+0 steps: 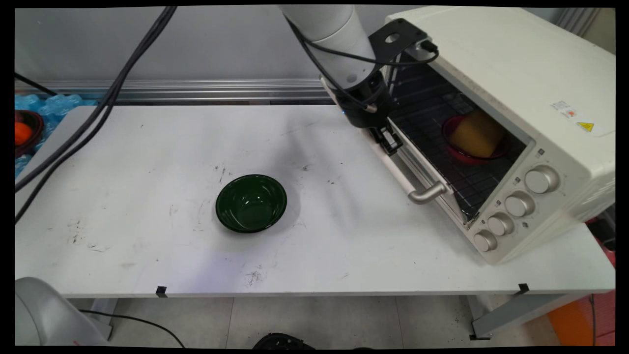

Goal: Open the oven

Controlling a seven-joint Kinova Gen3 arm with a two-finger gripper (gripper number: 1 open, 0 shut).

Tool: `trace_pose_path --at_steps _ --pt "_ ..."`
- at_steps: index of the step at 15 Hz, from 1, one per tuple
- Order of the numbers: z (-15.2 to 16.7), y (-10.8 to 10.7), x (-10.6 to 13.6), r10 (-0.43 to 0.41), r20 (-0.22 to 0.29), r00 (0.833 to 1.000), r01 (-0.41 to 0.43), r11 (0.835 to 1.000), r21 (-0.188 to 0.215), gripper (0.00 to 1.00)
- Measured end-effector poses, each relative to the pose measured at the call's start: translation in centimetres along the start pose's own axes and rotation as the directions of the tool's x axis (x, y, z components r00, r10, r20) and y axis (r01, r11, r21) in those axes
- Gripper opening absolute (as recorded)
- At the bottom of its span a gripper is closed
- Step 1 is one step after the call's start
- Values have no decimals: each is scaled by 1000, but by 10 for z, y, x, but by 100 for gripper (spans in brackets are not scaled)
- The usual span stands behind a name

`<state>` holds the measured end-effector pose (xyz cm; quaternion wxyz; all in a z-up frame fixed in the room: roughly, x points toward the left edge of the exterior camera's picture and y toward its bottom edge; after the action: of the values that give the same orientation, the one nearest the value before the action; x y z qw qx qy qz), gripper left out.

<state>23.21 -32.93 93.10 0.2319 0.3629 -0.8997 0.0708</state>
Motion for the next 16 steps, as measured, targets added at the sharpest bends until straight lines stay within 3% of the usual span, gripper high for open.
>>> trace_pose_path --at_steps 16 --pt "10 -5 -62 -3 -32 999 3 1000 5 0"
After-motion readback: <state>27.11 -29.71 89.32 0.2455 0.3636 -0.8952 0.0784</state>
